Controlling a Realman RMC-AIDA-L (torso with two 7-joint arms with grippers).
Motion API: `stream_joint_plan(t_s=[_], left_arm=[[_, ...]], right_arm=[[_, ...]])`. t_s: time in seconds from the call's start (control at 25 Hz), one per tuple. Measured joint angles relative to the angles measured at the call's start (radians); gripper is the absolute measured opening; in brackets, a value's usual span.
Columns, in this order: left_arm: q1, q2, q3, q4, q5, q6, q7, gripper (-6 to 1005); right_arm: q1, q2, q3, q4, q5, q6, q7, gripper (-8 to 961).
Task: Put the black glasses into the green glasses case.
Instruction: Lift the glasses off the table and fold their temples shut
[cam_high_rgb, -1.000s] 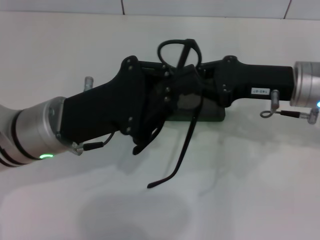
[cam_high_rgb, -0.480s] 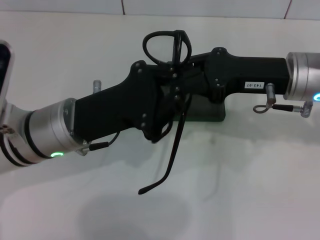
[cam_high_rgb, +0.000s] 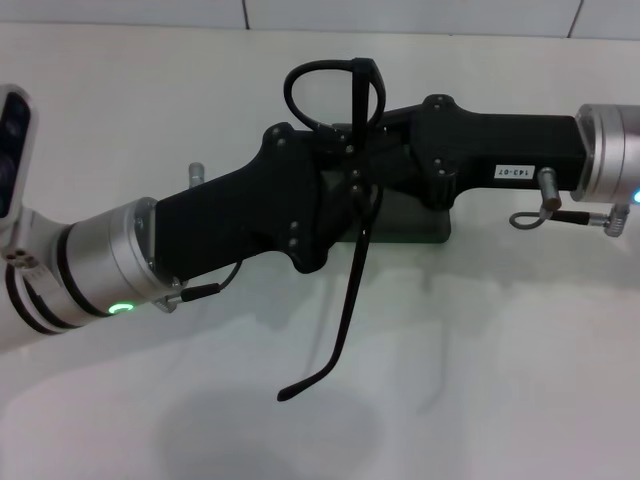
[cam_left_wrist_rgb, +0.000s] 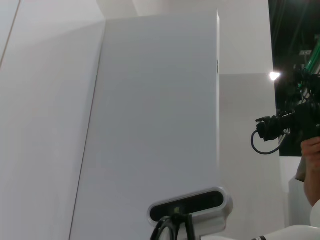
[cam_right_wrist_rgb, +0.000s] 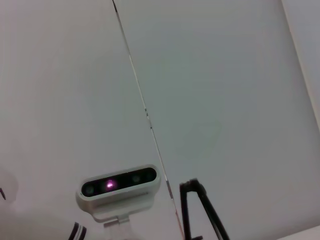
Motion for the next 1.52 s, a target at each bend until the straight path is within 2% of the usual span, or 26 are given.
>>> stream_joint_plan(t_s=[0.48,0.64,0.8,1.04,1.16,1.36,1.52], left_arm=[[0.003,0.000,0.000,-0.001,0.000,0.008,0.002,32],[0.011,0.000,0.000,-0.001,0.001,0.046,0.019,31],[0.019,0.005,-0.007,0.000,-0.001,0.108,0.023,31],[0.044,0.012,-0.010,0.000,-0.001,0.116,0.045,31],[0.042,0.012,-0.004,0.006,0.018,0.116,0.046,31],[-0.011,0.008,0.006,0.007,0.122,0.130,0.047,31],[-0.062,0.003,0.093,0.008,0.122,0.149,0.048,31]], right_arm=[[-0.014,0.000,0.004,0.003,0.011,-0.014,-0.003,101],[-0.025,-0.002,0.025,0.008,0.014,-0.010,-0.004,103],[-0.062,-0.007,0.109,0.006,0.014,-0.069,-0.005,105],[-0.101,-0.011,0.352,0.003,0.025,-0.315,0.002,108],[-0.103,-0.011,0.438,0.003,0.057,-0.412,0.004,110],[-0.099,-0.008,0.465,0.013,0.142,-0.419,-0.019,113],[-0.061,-0.003,0.415,0.053,0.142,-0.342,-0.072,115]])
